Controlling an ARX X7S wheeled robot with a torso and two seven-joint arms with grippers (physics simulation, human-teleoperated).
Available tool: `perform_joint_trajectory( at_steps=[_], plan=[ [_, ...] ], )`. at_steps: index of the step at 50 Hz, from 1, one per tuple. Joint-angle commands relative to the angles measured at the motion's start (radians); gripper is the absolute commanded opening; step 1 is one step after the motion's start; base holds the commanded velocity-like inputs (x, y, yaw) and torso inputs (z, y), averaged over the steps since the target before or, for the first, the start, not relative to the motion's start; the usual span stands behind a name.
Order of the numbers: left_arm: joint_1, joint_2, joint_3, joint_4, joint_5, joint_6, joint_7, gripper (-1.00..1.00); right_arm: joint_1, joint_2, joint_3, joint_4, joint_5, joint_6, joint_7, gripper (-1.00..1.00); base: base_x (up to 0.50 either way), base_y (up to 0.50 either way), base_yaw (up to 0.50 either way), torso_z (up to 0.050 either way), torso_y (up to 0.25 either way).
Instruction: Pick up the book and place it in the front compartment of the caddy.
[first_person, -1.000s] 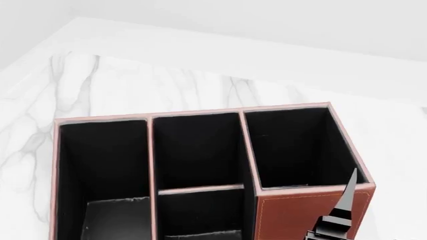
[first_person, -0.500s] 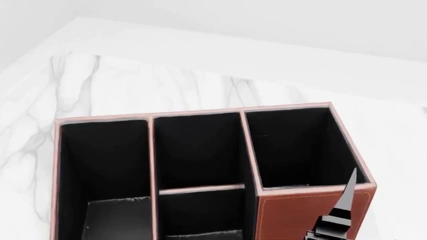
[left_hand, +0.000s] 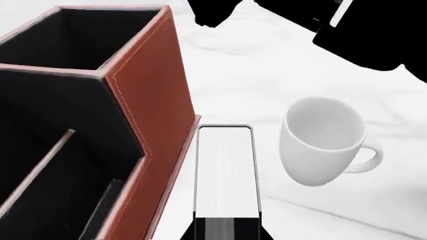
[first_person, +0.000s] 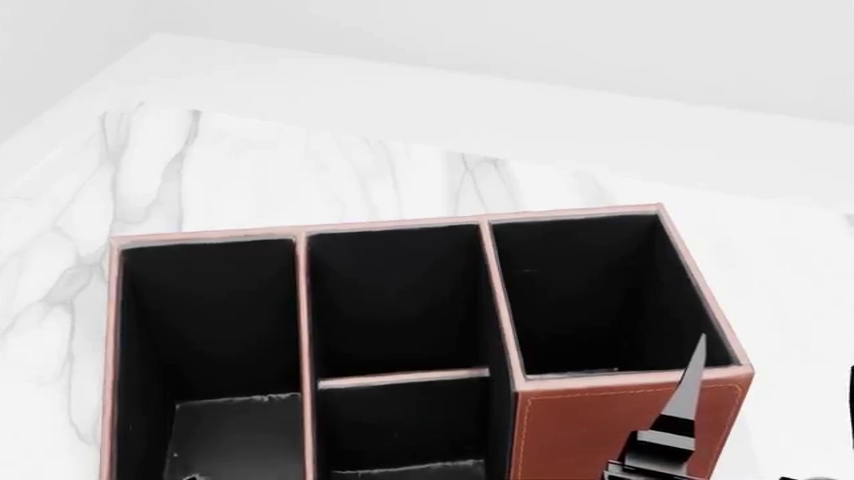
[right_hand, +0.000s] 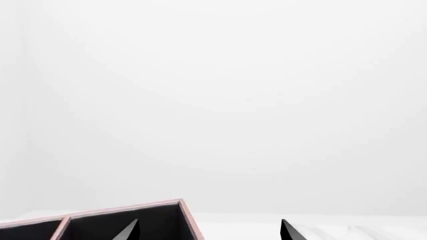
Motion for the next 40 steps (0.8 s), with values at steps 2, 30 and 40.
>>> perform_joint_trajectory(
  at_steps=[2, 30, 40],
  plan=[
    [-0.072, -0.002, -0.088, 0.004, -0.079, -0.011, -0.033, -1.0, 0.003, 0.005, -0.006, -0.003, 0.001, 0.005, 0.004, 1.0, 0.0, 0.0, 0.0, 0.0, 0.0],
    [-0.218, 0.013, -0.052, -0.216, 0.157, 0.141, 0.139, -1.0, 0.002, 0.01, -0.012, 0.005, 0.002, -0.002, 0.011, 1.0, 0.0, 0.0, 0.0, 0.0, 0.001],
    [-0.32, 0.042, 0.011, -0.293, 0.272, 0.179, 0.199, -1.0, 0.001, 0.01, -0.013, 0.013, 0.002, -0.01, 0.011, 1.0, 0.0, 0.0, 0.0, 0.0, 0.001]
  ],
)
